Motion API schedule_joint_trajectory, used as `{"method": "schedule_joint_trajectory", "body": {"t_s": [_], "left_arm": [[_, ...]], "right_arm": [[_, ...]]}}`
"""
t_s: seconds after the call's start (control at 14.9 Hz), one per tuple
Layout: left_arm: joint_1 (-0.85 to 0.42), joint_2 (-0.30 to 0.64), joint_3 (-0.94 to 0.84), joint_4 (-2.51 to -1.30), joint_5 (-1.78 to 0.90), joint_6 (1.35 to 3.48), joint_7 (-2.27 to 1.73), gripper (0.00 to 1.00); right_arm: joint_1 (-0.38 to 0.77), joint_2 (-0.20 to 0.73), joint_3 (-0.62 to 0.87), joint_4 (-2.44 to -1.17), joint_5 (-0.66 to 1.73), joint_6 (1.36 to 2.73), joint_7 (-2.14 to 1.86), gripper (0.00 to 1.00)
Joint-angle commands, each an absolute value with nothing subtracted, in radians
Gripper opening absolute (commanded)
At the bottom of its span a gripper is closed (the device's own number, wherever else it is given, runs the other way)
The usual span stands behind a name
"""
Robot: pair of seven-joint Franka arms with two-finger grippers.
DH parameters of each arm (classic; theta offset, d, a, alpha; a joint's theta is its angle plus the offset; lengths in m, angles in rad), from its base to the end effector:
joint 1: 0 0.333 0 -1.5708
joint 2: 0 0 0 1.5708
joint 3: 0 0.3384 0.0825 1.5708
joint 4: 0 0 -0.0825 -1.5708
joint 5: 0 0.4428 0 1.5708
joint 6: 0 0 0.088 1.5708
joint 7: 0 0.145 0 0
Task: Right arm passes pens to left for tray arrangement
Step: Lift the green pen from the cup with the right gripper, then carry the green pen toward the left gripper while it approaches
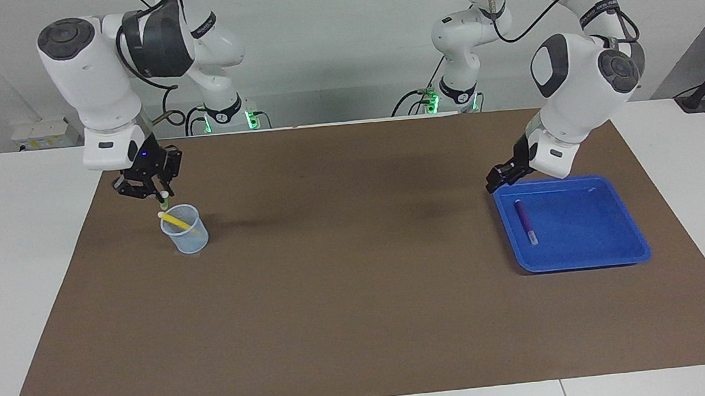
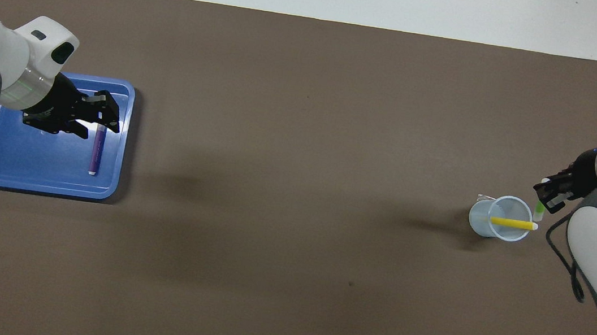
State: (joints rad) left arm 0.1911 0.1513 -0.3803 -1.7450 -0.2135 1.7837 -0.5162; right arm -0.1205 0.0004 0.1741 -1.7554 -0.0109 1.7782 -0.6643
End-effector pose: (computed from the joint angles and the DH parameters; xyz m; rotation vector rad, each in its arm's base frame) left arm 0.6346 -0.1389 0.4486 2.8647 0.5572 -0.2746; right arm 0.6235 0.0321 0.5280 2.9243 1.1008 0.0284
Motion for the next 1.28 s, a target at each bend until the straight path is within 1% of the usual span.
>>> {"method": "schedule_joint_trajectory", "body": {"t_s": [0.0,0.13,0.27,0.54,0.6,0.74,0.81,1.01,1.14,1.21], "left_arm": [[0.195,0.129,-0.377,-1.73,-0.331,1.749,-0.681,0.61],[0.199,0.092,-0.371,-1.735,-0.431,1.762,-0.826,0.61],[0.207,0.078,-0.371,-1.736,-0.503,1.793,-0.987,0.61],[0.187,0.061,-0.38,-1.753,-0.532,1.897,-1.393,0.61],[0.164,0.061,-0.38,-1.758,-0.534,1.922,-1.489,0.61],[0.14,0.055,-0.38,-1.762,-0.534,1.971,-1.656,0.61],[0.121,0.052,-0.38,-1.772,-0.534,1.991,-1.724,0.62],[0.091,0.017,-0.379,-1.802,-0.532,2.019,-1.883,0.62],[0.06,-0.02,-0.379,-1.844,-0.532,2.023,-1.891,0.65],[0.046,-0.038,-0.379,-1.865,-0.532,2.023,-1.897,0.69]], "right_arm": [[-0.121,0.005,0.204,-1.746,0.099,1.763,-0.512,0.0],[-0.092,0.005,0.221,-1.75,0.123,1.763,-0.338,0.0],[-0.084,-0.012,0.222,-1.784,0.281,1.782,-0.17,0.0],[-0.043,-0.038,0.222,-1.845,0.464,1.871,0.163,0.0],[-0.038,-0.047,0.227,-1.87,0.503,1.915,0.237,0.0],[0.033,-0.057,0.227,-1.899,0.547,2.018,0.357,0.0],[0.047,-0.057,0.227,-1.91,0.555,2.064,0.424,0.0],[0.126,-0.058,0.227,-1.928,0.572,2.184,0.644,0.0],[0.184,-0.066,0.227,-1.966,0.572,2.317,0.769,0.0],[0.221,-0.069,0.227,-1.992,0.572,2.398,0.832,0.0]]}}
